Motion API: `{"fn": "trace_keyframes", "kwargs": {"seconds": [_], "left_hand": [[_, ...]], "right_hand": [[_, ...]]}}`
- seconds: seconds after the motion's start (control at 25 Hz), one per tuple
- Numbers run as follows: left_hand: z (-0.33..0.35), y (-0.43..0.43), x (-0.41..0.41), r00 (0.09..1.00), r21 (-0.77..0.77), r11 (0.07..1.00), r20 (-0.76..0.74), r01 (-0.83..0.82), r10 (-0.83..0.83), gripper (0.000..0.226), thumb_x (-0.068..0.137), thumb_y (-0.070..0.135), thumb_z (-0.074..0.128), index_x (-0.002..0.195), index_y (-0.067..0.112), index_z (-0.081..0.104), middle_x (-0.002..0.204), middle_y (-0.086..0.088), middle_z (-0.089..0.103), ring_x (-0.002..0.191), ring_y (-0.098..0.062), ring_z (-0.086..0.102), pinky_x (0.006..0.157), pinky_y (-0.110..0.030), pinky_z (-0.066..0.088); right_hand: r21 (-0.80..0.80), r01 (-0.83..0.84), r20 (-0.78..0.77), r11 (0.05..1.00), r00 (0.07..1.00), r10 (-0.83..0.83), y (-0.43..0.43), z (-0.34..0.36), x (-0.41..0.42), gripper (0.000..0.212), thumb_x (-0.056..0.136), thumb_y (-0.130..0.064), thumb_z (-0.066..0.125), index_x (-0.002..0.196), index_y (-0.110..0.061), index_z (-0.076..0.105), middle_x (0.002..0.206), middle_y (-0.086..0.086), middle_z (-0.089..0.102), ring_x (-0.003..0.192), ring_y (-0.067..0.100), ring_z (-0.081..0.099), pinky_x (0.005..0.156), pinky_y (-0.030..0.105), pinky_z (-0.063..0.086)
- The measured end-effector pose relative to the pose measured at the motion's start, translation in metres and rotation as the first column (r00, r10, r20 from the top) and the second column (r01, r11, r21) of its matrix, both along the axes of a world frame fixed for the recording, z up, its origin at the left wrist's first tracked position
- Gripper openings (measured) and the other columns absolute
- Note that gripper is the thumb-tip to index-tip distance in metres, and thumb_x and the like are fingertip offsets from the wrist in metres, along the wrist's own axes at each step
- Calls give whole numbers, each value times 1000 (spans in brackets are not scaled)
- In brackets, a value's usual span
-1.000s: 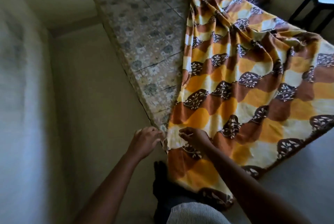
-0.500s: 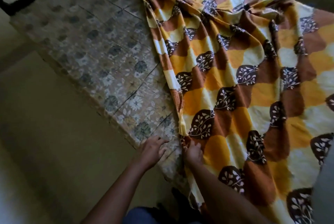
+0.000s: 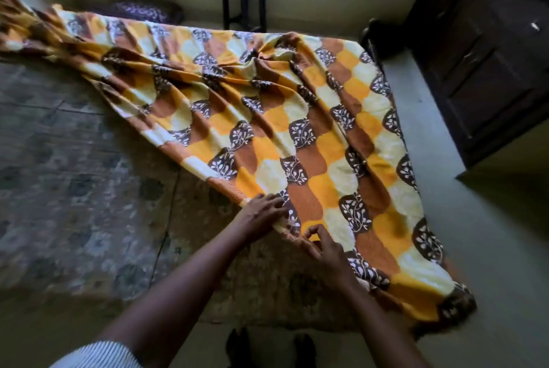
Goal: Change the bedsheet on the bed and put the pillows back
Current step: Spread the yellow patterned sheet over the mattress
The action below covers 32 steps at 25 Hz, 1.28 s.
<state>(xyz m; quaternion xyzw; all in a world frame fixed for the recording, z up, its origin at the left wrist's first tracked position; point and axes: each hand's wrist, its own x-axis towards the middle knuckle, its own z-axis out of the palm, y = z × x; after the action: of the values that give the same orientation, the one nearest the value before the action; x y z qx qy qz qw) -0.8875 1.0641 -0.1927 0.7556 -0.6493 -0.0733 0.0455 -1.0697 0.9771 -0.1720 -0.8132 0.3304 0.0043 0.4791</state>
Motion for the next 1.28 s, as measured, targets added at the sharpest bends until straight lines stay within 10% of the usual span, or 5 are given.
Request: {"fn": "trace_keyframes", "kwargs": {"seconds": [0.2,0.32,0.64,0.96,1.28], "left_hand": [[5,66,56,994,-55,993,-24,-108,106,33,62,4,73,87,19,57,74,-6,67,67,-26,65,57,-31,48],[6,129,60,977,-98,972,-52,-213,209,36,62,4,72,84,24,52,72,-4,65,63,-22,62,55,-27,44],[-40,282,-82,933,-138,924,8,-356,361,33,63,8,53,86,18,74,68,-4,64,57,-25,63,49,-26,50],[-62,329,-171,880,19,883,-81,-469,469,29,55,13,62,80,20,76,61,-2,61,55,-25,62,46,-24,47],[-77,343,-133,813,413,854,-345,-316,468,59,81,37,66,136,32,45,134,-3,48,122,-24,47,99,-30,38]], "right_hand": [[-323,-148,-74,935,989,131,8,28,-29,40,69,-44,56,85,-11,73,64,1,61,63,5,57,59,26,40],[-363,-239,-35,900,969,243,27,31,-48,14,76,-18,62,74,-9,73,60,7,63,62,5,52,56,25,37],[-539,-399,-28,742,888,458,102,-12,-132,22,72,-32,59,60,-14,66,50,1,59,44,10,58,38,18,37],[-183,-432,-349,883,868,352,145,-49,-184,21,88,-29,61,101,-18,73,97,6,72,90,14,67,70,22,43],[-165,-461,-556,872,774,304,195,-70,-116,46,87,-33,61,131,-25,51,131,4,47,117,25,51,91,30,42]]}}
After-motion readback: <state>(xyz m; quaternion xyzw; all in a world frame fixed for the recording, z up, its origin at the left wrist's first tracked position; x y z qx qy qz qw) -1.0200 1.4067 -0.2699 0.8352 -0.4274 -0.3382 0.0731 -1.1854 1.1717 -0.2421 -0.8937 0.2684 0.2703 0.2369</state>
